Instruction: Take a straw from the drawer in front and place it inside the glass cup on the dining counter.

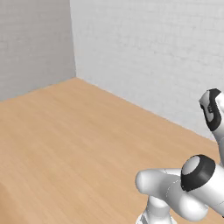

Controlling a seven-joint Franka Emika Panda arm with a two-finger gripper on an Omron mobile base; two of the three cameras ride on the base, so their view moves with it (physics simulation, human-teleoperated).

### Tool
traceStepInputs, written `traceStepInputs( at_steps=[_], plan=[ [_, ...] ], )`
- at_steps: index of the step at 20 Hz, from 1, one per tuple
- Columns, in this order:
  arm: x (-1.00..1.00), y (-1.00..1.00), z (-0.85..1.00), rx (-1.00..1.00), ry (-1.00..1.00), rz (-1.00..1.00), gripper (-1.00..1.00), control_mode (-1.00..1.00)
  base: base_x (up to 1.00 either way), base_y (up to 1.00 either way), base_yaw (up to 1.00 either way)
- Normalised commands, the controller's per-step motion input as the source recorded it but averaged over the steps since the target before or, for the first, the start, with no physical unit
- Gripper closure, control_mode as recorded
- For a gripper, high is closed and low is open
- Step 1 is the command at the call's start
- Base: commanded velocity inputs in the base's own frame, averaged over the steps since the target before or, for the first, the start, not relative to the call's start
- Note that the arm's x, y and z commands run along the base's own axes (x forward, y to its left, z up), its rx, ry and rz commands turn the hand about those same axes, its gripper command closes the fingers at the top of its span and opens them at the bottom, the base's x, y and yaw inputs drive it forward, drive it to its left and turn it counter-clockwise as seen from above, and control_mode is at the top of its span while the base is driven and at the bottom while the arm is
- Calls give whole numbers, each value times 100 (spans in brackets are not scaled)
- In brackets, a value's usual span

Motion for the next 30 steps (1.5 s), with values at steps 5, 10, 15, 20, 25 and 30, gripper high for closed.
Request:
traceStepInputs(
  at_steps=[5,10,15,20,25,30],
  plan=[
    [0,0,0,0,0,0,100,100,100,-37,49],
    [0,0,0,0,0,0,100,100,100,-35,49],
    [0,0,0,0,0,0,100,100,100,-35,49],
    [0,0,0,0,0,0,100,100,100,-36,49],
    [0,0,0,0,0,0,100,100,100,-40,47],
    [0,0,0,0,0,0,100,100,100,-41,46]
  ],
)
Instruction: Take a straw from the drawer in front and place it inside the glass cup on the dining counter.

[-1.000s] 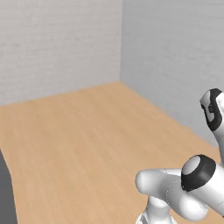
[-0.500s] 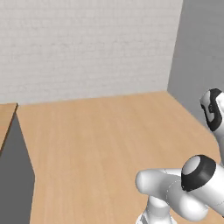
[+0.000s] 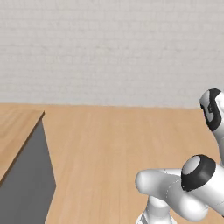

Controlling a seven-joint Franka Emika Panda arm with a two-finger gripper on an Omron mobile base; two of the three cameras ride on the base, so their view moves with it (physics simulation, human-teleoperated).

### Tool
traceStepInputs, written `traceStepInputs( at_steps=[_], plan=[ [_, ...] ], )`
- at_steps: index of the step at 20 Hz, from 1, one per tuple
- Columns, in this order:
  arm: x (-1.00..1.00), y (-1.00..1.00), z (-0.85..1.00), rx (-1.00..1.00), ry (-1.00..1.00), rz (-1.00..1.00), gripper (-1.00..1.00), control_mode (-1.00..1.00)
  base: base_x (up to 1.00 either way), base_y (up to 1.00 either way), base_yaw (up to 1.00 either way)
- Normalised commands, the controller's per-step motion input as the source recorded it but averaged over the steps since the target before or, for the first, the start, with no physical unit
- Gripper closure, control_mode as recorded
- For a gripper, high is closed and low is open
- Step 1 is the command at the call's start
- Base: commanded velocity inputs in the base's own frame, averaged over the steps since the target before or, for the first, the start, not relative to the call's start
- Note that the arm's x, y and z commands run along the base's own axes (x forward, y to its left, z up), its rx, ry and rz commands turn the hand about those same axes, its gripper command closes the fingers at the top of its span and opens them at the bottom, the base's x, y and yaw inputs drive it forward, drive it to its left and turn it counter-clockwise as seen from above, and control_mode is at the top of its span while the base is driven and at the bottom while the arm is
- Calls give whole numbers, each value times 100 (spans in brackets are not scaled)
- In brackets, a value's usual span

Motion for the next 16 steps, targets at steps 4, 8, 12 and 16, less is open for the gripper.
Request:
traceStepInputs(
  at_steps=[4,8,12,16],
  plan=[
    [0,0,0,0,0,0,100,100,100,-40,43],
    [0,0,0,0,0,0,100,100,100,-42,42],
    [0,0,0,0,0,0,100,100,100,-46,40],
    [0,0,0,0,0,0,100,100,100,-51,39]
  ],
)
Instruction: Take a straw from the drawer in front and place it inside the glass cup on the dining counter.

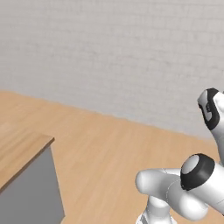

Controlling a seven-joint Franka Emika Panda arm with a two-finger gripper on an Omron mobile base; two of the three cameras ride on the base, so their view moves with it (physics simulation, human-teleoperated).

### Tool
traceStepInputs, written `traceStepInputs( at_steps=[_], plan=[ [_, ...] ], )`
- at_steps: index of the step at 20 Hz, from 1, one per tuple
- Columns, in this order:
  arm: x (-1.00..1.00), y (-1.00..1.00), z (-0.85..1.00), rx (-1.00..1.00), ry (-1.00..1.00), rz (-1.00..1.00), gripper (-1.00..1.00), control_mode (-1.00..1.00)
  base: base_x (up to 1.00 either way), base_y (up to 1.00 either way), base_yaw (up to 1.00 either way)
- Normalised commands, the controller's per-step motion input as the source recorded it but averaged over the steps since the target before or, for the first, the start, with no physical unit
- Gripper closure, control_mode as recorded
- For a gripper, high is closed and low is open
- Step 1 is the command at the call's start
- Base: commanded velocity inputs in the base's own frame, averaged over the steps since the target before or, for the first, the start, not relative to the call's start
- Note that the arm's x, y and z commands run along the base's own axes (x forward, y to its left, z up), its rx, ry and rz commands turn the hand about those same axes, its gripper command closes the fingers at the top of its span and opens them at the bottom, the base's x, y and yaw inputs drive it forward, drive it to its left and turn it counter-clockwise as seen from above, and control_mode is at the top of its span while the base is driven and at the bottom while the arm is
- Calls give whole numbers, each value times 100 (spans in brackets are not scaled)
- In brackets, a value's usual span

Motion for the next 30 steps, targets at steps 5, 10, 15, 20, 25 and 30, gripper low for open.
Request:
traceStepInputs(
  at_steps=[5,10,15,20,25,30],
  plan=[
    [0,0,0,0,0,0,100,100,100,-50,39],
    [0,0,0,0,0,0,100,100,100,-50,40],
    [0,0,0,0,0,0,100,100,100,-47,41],
    [0,0,0,0,0,0,100,100,100,-43,41],
    [0,0,0,0,0,0,100,100,100,-34,44],
    [0,0,0,0,0,0,100,100,100,-28,45]
  ],
)
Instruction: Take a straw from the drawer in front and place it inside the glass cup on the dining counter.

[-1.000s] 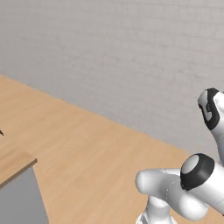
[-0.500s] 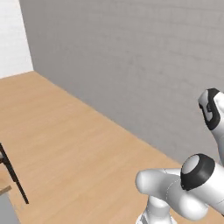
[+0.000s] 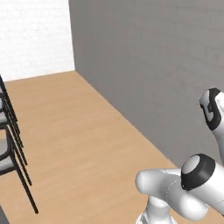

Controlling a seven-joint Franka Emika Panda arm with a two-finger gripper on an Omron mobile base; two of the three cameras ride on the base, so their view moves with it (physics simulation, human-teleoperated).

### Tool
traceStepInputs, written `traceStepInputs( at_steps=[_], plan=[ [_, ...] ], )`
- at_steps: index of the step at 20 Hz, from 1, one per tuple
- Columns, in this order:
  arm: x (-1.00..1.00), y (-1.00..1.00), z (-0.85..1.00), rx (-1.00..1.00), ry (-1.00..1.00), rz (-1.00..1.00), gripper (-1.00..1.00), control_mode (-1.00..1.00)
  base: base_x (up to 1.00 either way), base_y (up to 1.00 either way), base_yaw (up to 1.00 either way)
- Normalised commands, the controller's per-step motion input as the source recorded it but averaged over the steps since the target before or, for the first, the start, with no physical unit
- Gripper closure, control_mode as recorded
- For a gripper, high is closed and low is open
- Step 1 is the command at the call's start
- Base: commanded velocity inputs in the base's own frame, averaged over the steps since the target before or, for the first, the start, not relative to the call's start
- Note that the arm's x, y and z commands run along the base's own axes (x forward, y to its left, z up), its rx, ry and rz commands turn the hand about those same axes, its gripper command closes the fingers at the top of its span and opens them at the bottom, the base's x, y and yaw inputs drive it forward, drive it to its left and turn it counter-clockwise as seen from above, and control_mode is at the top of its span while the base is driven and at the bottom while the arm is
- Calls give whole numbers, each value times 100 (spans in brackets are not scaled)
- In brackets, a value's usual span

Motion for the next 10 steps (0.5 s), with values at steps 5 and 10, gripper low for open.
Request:
traceStepInputs(
  at_steps=[5,10],
  plan=[
    [0,0,0,0,0,0,100,100,100,-28,45],
    [0,0,0,0,0,0,100,100,100,-25,45]
  ],
)
